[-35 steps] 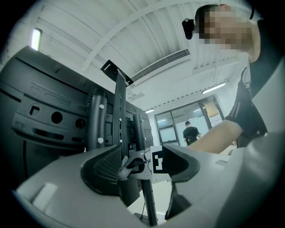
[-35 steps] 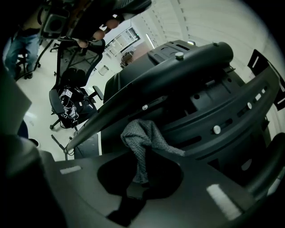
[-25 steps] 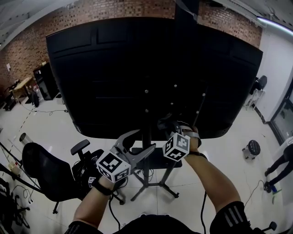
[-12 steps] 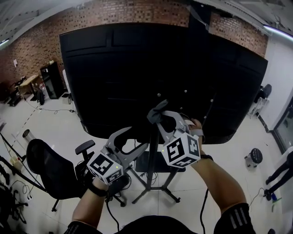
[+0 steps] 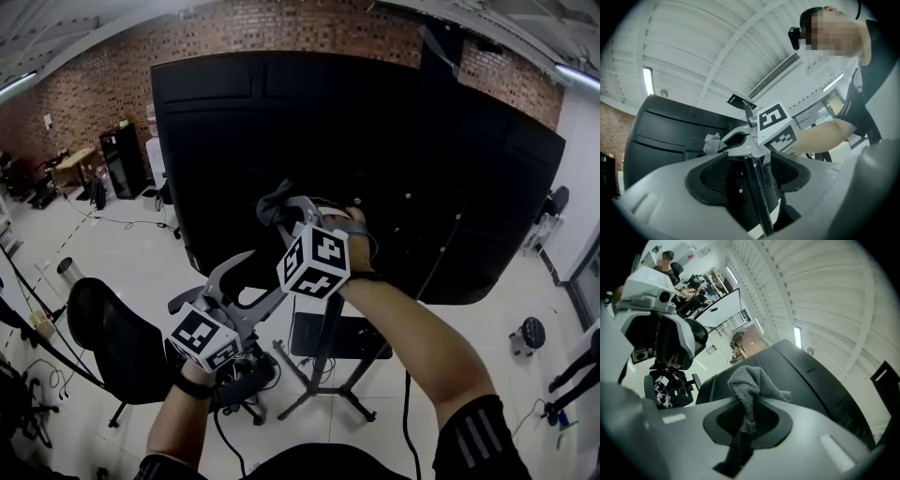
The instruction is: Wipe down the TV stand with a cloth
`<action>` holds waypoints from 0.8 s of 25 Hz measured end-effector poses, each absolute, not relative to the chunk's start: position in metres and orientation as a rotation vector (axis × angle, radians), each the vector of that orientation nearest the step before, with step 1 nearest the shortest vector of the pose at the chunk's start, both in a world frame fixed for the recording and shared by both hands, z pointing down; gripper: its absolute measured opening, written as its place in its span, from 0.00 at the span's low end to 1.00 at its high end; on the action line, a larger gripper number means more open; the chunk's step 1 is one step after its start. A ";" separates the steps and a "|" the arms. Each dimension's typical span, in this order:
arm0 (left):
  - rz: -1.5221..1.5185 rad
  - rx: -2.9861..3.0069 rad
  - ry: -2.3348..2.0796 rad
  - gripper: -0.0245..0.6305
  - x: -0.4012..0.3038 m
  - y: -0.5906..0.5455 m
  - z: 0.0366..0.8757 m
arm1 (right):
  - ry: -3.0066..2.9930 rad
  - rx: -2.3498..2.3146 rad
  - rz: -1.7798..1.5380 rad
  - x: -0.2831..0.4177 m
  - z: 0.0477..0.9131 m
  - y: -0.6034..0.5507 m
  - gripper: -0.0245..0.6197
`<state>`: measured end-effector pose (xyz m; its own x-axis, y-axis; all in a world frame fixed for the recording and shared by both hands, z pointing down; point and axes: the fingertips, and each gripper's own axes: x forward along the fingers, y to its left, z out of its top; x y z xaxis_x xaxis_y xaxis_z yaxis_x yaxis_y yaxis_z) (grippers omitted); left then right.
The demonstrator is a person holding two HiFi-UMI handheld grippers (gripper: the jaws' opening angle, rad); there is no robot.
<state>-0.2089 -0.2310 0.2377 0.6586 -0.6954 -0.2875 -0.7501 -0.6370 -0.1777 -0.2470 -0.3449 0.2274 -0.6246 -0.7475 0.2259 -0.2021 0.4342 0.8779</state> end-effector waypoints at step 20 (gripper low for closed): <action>0.307 -2.608 1.284 0.51 -0.264 -0.234 0.260 | -1.686 0.731 -1.179 -0.296 0.259 -0.410 0.09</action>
